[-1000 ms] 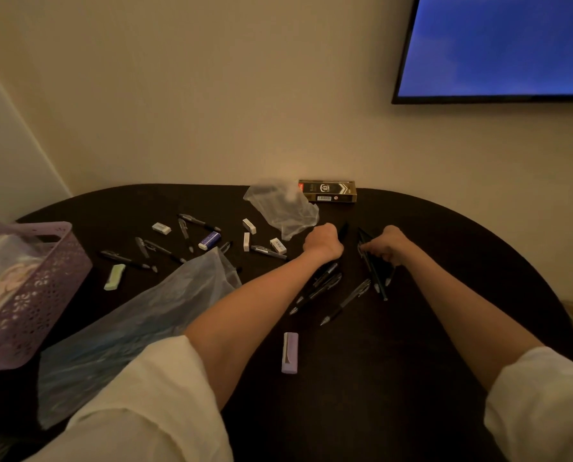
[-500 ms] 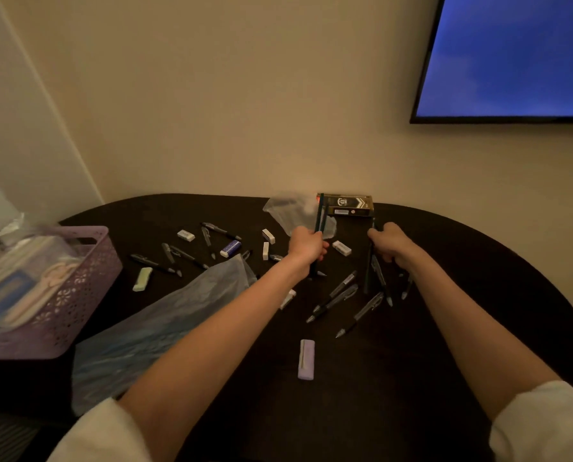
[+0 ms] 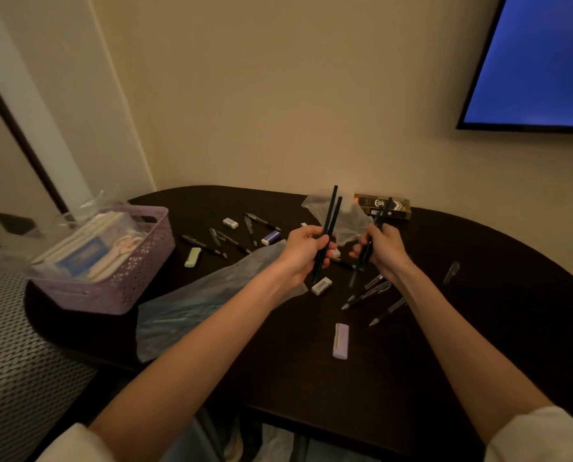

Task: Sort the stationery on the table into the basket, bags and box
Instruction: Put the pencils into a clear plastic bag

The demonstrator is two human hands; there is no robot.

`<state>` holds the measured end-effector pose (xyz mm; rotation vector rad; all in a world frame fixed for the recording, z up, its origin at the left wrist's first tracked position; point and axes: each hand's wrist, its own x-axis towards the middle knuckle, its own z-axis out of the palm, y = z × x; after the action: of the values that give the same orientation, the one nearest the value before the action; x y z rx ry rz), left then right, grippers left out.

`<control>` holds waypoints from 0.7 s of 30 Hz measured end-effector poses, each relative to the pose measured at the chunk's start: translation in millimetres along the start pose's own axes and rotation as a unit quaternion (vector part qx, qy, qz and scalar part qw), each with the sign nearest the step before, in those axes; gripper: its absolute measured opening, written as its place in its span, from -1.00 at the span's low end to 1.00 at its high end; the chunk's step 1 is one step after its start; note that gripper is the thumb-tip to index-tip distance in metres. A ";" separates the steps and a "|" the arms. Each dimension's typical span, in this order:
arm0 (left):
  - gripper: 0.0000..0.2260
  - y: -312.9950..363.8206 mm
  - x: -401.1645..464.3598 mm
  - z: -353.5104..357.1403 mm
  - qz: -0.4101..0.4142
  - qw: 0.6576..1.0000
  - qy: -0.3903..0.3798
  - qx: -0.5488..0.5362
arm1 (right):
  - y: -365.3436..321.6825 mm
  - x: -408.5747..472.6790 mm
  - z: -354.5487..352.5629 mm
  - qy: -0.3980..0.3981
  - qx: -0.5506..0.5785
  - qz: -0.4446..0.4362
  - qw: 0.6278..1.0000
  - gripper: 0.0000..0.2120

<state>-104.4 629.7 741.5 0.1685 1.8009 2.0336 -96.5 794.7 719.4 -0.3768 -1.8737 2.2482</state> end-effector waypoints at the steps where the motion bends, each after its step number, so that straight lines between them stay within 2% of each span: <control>1: -0.84 0.4 -4.8 -4.0 0.008 1.000 -0.002 0.008 | 0.6 -1.7 5.1 -0.009 -0.006 0.000 1.000 -0.85; 4: -0.83 1.2 -13.7 -9.9 0.027 0.999 0.009 0.037 | -0.1 -5.6 17.9 -0.027 0.018 0.015 0.999 -0.86; 8: -0.81 1.0 -22.3 -11.6 0.057 0.997 0.000 0.060 | -4.0 -16.5 34.8 -0.068 0.077 0.012 0.995 -0.76; 11: -0.84 2.3 -26.8 -12.0 0.077 0.993 -0.008 0.088 | -12.2 -21.1 42.9 -0.093 0.072 0.000 0.993 -0.74; 13: -0.83 4.4 -27.8 -14.2 0.090 0.989 -0.025 0.115 | -18.3 -21.1 45.7 -0.092 0.036 -0.010 0.995 -0.80; 16: -0.80 8.5 -29.1 -20.0 0.105 0.983 -0.058 0.140 | -24.2 -14.7 46.6 -0.016 -0.040 -0.039 0.998 -0.76; 19: -0.81 11.5 -26.3 -31.9 0.157 0.970 0.008 0.185 | -28.3 -4.6 38.3 0.074 -0.042 -0.042 0.995 -0.71; 21: -0.85 13.5 -23.1 -44.0 0.180 0.965 0.070 0.176 | -30.8 -1.2 31.2 0.100 0.021 -0.024 0.995 -0.71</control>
<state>-102.3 579.3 752.0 0.4989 2.3580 1.9731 -105.7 770.8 755.0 -0.5235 -1.7155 2.1285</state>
